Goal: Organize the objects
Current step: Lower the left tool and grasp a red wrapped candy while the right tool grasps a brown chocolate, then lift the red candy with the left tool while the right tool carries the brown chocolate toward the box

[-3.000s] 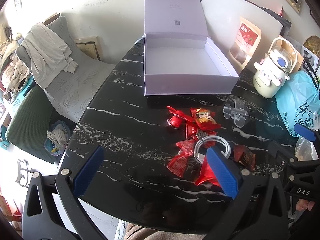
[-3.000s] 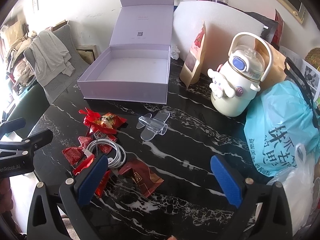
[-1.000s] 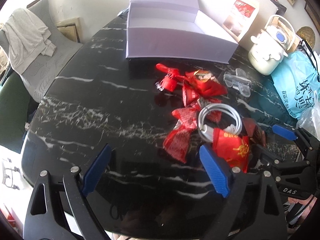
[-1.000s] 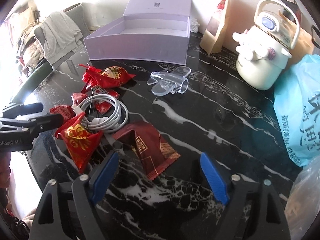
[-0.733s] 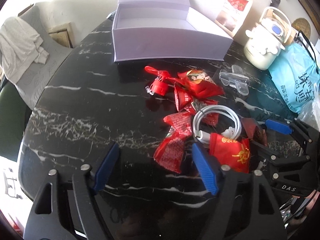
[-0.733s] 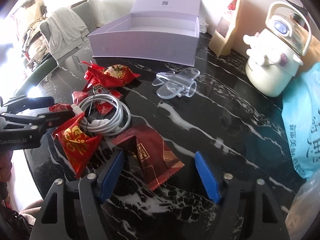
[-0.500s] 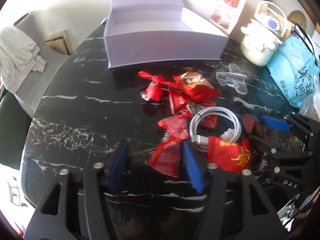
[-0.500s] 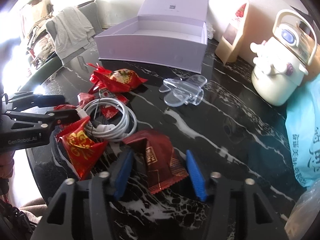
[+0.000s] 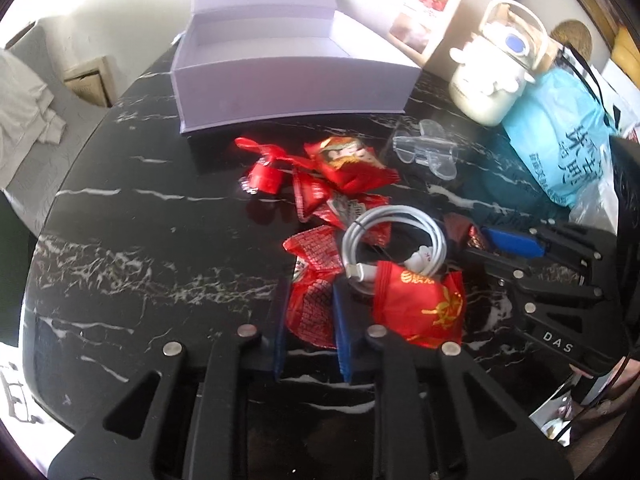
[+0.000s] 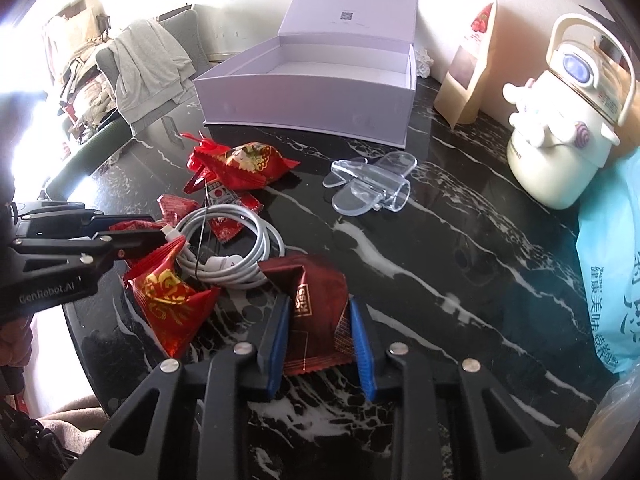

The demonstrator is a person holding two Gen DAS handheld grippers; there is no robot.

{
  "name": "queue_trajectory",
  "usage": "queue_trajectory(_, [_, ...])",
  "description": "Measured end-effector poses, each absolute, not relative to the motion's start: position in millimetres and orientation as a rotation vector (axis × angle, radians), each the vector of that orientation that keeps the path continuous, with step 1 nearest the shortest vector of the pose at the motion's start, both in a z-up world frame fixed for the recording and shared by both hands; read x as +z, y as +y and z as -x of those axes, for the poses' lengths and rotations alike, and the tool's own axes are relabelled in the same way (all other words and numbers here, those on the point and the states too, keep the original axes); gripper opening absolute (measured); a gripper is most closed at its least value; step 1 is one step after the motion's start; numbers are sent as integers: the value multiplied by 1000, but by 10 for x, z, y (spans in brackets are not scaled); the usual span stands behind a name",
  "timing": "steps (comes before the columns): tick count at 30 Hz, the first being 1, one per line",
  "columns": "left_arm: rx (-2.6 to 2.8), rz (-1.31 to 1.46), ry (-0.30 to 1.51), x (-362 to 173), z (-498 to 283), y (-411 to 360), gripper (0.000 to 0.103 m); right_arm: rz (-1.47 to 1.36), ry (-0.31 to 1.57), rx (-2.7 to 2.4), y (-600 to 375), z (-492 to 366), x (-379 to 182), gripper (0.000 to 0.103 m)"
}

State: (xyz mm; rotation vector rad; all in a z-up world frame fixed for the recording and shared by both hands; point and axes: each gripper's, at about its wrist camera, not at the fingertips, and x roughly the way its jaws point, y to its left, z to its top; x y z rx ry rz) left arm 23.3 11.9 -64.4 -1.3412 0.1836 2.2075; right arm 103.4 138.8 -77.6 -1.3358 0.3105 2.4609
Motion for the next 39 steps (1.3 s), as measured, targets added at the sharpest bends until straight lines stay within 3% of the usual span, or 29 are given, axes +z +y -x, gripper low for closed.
queue_trajectory(16, [2257,1309,130,-439,-321,-59,19,1278,275,2480,1308,-1120,-557,29])
queue_trajectory(39, [2312,1130,233,147,-249,97,19,1114,182,2561,1395,-1070,42,29])
